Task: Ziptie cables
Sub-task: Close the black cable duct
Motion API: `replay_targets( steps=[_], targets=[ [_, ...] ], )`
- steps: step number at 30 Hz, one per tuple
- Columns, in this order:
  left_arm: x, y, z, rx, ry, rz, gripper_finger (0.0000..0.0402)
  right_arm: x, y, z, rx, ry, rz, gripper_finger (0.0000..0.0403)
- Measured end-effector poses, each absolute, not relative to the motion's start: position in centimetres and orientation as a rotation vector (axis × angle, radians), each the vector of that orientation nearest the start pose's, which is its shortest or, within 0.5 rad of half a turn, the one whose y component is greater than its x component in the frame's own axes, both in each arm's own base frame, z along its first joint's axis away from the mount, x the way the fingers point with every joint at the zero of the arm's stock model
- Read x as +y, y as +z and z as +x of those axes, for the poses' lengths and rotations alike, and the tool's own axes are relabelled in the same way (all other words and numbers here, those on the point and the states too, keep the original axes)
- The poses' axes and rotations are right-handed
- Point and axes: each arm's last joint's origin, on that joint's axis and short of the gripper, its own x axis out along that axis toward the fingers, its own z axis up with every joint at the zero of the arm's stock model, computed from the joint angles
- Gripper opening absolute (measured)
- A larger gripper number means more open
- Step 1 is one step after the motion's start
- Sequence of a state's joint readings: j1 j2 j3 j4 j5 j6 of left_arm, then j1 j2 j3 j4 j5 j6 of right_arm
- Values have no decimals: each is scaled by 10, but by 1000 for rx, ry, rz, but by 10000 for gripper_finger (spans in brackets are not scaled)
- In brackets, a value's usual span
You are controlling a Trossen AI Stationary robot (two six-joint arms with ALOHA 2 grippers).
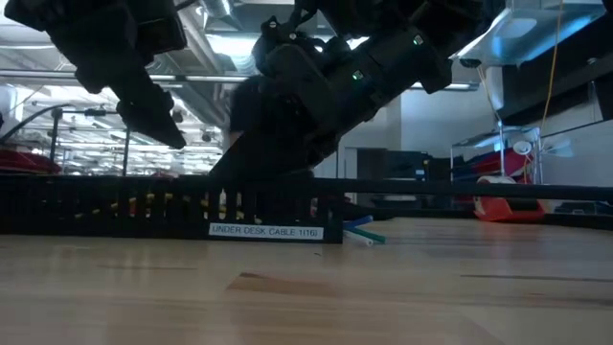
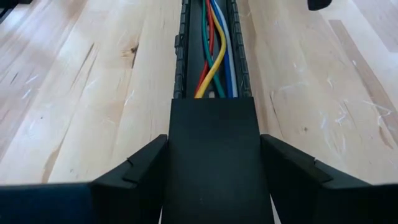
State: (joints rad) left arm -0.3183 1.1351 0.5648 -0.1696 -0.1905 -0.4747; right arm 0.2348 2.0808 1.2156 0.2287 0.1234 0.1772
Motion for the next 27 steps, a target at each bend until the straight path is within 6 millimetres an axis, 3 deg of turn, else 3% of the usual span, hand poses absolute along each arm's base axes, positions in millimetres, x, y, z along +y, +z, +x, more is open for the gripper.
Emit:
replay_targets(
  steps=[14,19,27],
  targets=[
    [-63,192,212,738,74,-273,396,96,129,420,631,35,52,218],
    [-63,197,218,657,70,-314,396,96,129,420,632,34,52,218],
    [-71,186,207,787,17,-211,396,96,129,420,637,34,51,218]
  ],
)
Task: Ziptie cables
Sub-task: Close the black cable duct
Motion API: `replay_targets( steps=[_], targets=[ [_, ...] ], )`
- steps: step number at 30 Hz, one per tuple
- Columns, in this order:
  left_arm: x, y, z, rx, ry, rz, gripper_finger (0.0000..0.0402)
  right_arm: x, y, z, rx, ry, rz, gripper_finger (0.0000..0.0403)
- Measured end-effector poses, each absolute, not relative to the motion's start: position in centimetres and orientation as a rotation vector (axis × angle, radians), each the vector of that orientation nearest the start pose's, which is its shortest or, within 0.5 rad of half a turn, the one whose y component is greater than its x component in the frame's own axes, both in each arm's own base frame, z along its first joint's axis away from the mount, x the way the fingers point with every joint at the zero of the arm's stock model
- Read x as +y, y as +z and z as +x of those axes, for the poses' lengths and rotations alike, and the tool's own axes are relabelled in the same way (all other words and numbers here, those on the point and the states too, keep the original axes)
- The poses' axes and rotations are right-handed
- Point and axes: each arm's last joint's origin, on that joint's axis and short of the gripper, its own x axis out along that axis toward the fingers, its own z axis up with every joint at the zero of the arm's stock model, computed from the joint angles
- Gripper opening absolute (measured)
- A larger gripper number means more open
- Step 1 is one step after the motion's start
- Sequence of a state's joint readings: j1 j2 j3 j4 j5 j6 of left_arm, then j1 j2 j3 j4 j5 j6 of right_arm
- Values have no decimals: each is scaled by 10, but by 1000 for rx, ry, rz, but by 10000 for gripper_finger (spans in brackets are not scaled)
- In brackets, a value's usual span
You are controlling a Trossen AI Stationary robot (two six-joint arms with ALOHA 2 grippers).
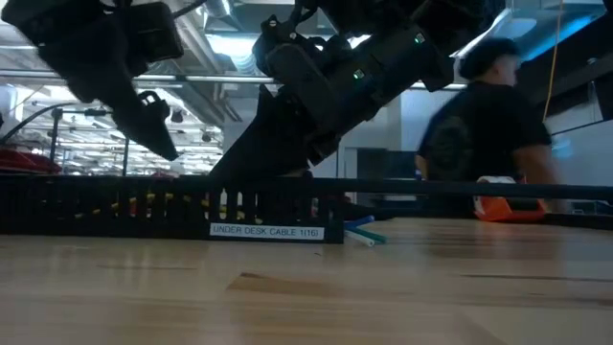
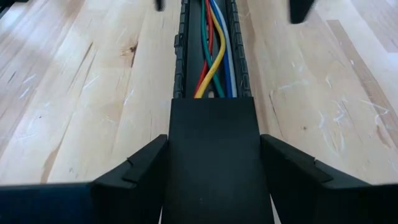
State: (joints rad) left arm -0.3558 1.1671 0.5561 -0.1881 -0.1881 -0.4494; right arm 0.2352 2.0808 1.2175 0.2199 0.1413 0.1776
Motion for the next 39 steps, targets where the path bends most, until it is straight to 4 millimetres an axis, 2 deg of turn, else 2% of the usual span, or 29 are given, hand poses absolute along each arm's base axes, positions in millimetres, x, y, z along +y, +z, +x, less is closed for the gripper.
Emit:
replay_targets(
  steps=[4,8,15,20,33,39],
  targets=[
    [-82,179,204,776,-49,-164,396,96,129,420,639,34,51,218],
    [-87,164,202,793,-35,-134,396,96,129,420,640,34,50,218],
    [-92,154,215,740,-28,-75,382,96,129,420,640,34,50,218],
    [-94,140,220,774,4,-46,366,96,129,420,638,34,51,218],
    [-93,134,227,740,51,-75,273,97,128,421,623,42,83,218],
    [-94,125,231,745,46,-58,235,101,128,434,627,65,93,218]
  ],
)
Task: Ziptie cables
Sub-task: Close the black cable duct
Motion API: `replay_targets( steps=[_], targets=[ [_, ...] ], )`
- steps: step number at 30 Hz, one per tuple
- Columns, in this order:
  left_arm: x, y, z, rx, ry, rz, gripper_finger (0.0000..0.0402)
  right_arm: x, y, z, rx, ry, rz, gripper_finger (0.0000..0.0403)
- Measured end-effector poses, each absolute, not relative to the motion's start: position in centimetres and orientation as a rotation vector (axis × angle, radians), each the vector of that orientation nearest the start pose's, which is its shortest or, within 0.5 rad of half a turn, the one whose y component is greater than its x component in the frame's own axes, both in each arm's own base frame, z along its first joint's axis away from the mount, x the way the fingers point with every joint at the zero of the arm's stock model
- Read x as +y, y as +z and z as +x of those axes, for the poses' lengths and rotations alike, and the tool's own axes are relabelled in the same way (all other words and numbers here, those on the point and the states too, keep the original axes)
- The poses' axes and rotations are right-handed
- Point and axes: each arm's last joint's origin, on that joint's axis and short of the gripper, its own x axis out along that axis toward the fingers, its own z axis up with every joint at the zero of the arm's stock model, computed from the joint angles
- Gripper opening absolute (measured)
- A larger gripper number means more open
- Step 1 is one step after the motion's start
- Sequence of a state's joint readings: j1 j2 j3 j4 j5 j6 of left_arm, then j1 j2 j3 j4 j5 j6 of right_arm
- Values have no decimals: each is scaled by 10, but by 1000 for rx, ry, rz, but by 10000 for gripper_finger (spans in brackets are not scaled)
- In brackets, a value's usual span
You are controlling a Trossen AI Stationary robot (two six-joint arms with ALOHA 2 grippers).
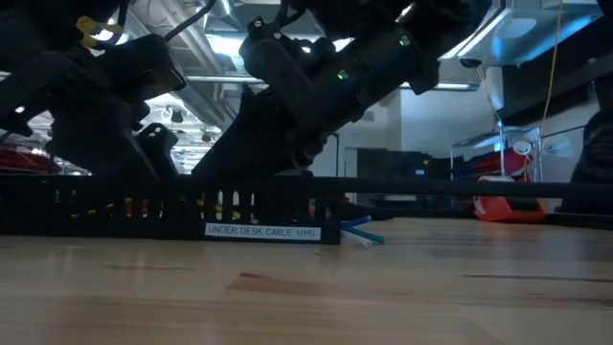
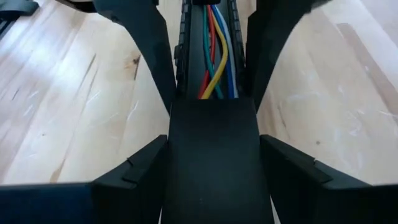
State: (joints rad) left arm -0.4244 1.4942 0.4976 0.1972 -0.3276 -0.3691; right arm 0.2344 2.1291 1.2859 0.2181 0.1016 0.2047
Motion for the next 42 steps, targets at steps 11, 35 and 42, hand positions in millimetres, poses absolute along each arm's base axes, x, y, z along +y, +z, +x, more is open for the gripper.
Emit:
replay_targets(
  steps=[11,35,42],
  targets=[
    [-99,122,236,725,12,-40,233,99,125,438,618,55,102,218],
    [-93,126,244,681,35,-121,266,99,128,446,611,32,116,163],
    [-93,129,243,676,25,-111,301,100,128,445,624,36,116,162]
  ],
)
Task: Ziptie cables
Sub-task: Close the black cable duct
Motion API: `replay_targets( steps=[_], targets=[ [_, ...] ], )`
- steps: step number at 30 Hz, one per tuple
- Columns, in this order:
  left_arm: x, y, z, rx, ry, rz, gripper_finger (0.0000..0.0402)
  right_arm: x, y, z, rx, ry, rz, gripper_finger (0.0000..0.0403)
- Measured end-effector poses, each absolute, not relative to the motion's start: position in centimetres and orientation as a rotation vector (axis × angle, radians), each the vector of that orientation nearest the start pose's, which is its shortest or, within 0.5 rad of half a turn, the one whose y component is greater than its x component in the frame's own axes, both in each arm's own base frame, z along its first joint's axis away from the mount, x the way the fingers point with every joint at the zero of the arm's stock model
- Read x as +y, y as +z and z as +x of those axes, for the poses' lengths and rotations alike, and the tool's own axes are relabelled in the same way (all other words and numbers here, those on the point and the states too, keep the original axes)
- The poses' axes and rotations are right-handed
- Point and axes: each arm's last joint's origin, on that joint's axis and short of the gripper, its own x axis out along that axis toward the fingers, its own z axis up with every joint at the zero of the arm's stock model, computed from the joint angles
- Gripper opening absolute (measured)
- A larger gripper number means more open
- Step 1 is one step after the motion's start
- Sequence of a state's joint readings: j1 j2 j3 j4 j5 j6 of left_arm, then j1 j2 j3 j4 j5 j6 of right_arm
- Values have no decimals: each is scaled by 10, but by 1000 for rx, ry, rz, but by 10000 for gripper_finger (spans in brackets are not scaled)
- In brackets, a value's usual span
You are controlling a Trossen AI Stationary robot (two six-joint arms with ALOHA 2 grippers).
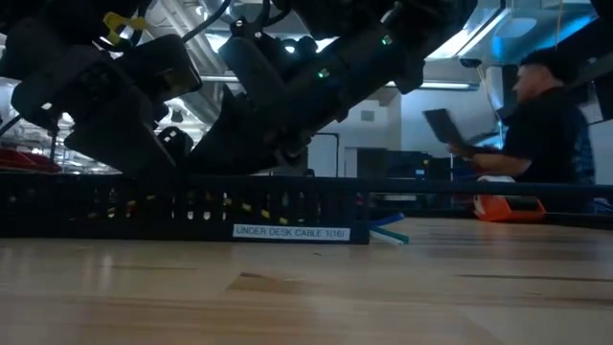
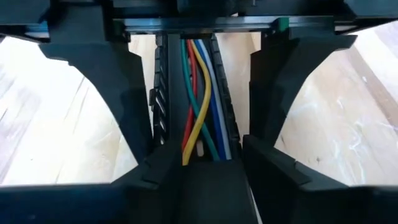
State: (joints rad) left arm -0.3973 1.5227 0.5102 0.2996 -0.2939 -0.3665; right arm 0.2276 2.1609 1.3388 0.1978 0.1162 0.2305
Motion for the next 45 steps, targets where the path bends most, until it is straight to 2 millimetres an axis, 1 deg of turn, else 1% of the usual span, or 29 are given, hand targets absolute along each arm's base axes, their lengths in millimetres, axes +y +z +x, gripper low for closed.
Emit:
replay_targets(
  steps=[3,7,12,17,20,24,27,29,32,36,40,45],
  targets=[
    [-93,130,243,678,23,-108,303,99,130,443,636,38,115,180],
    [-93,131,242,684,22,-101,304,99,135,442,635,44,93,219],
    [-92,141,240,656,14,-111,304,98,152,445,640,40,19,267],
    [-90,151,234,659,16,-113,304,96,166,450,675,31,-14,293],
    [-87,157,227,675,34,-149,304,95,173,451,727,38,-17,300],
    [-86,171,214,681,45,-220,304,94,176,445,831,45,-21,305],
    [-87,180,203,691,27,-218,304,93,182,438,882,31,-6,304],
    [-88,181,197,713,16,-196,304,93,187,436,888,23,15,304],
    [-91,179,195,733,4,-179,304,97,185,431,911,31,49,304],
    [-94,171,199,735,8,-195,304,112,185,431,880,64,56,304],
    [-96,163,203,756,-7,-133,304,124,176,432,867,61,34,303],
    [-98,154,206,787,-17,-73,304,122,167,434,862,-34,9,303]
  ],
)
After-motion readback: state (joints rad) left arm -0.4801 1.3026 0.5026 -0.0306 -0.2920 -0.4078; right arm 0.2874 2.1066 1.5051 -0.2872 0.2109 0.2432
